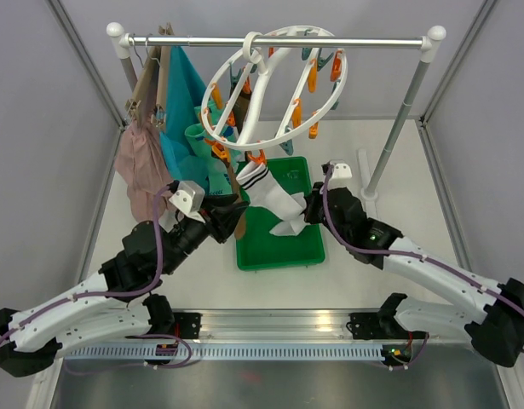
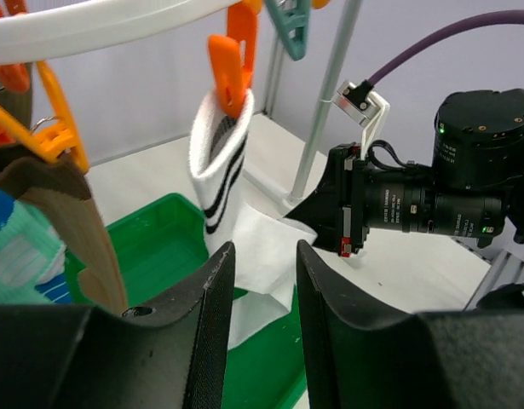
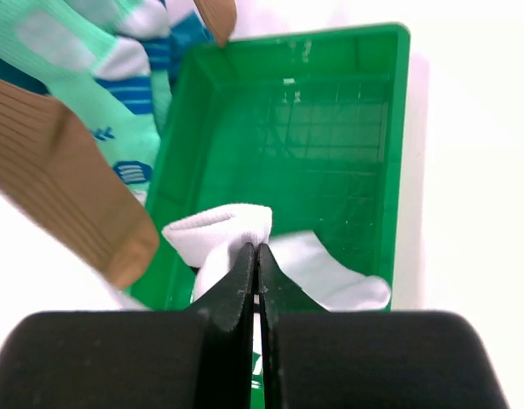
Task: Clip the socks to the hanger
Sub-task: Pick up the sock from the bin.
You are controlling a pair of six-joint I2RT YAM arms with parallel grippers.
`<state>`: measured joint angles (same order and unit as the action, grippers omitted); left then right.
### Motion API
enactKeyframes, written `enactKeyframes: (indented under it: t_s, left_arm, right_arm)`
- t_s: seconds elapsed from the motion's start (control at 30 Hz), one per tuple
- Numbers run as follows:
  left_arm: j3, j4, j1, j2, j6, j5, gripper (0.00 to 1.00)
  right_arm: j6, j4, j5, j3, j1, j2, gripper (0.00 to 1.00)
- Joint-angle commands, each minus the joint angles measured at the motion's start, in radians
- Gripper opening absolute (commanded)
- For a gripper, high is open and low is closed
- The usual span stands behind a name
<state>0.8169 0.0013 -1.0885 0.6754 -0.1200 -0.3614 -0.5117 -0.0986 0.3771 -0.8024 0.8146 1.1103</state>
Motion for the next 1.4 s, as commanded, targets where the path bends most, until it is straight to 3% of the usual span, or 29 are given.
enactKeyframes:
  t_s: [0.0, 0.33, 0.6, 0.93, 1.37]
  left_arm:
    - [0.004, 0.103, 0.002, 0.015, -0.026, 0.100, 0.41]
    - [0.042, 0.196, 0.002, 0.153, -0.036, 0.203, 0.43]
    - [0.080, 0.244, 0.002, 0.263, -0.056, 0.242, 0.43]
    - [0.093, 0.400, 0.002, 0.348, -0.017, 0.357, 0.47]
    - [0.102, 0.499, 0.007, 0.414, -0.049, 0.340, 0.53]
  right_arm:
    - [-0.022, -0.070, 0.042, 0.002, 0.006, -0.092, 0.00]
    - [0.012, -0.256, 0.160, -0.102, 0.008, -0.352, 0.00]
    - [0.059, -0.352, 0.218, -0.208, 0.008, -0.444, 0.00]
    - [0.073, -0.238, -0.072, -0.259, 0.008, -0.440, 0.00]
    - [0.035, -0.138, -0.193, -0.262, 0.008, -0.422, 0.00]
